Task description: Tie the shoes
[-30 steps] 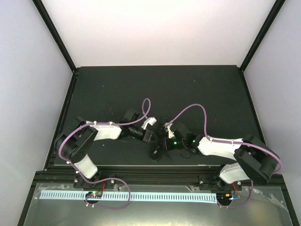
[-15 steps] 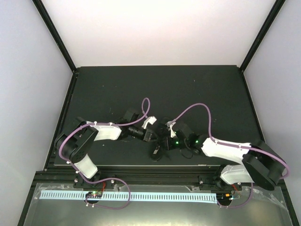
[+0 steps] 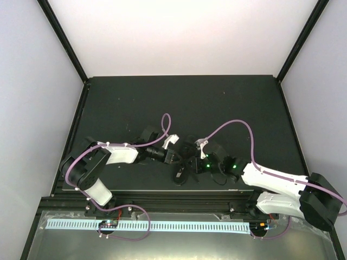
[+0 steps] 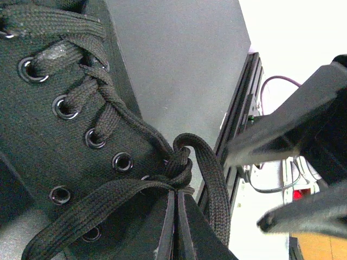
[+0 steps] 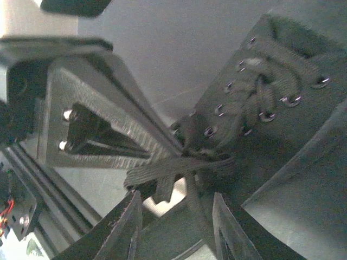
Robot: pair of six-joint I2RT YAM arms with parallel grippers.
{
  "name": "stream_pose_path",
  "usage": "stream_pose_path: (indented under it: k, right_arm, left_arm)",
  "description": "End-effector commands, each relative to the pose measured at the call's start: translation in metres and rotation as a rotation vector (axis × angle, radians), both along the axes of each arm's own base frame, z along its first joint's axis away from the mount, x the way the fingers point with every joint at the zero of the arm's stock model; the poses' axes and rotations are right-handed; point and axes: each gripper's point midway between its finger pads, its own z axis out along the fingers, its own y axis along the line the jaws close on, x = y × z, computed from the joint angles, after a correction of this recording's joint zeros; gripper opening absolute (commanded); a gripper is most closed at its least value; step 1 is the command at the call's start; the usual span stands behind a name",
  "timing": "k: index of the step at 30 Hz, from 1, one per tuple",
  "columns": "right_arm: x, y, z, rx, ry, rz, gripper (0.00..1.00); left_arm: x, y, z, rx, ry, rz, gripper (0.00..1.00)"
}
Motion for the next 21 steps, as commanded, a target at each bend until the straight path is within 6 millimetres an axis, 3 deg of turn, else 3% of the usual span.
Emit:
stream_pose_path:
  k: [1,9,18,21]
  right_arm:
    - [-0.011,0.018,0.005,0.036,0.027,0.032,0.40]
    - [-0.021,0.045,-0.005,0.032,0.064,0.093,0.43]
    - [-0.023,0.048,-0.001,0.044,0.063,0.103,0.42]
    - [-0.025,0.051,-0.003,0.050,0.072,0.115,0.37]
  left_arm:
    - [0.002,-0.003,0.011,-0.030,-0.045,0.005,0.01]
    - [0.002,-0.003,0.012,-0.032,-0.045,0.006,0.02]
    - [0.003,-0.003,0.011,-0.030,-0.049,0.011,0.02]
    - [0.004,-0.003,0.011,-0.029,-0.048,0.013,0.02]
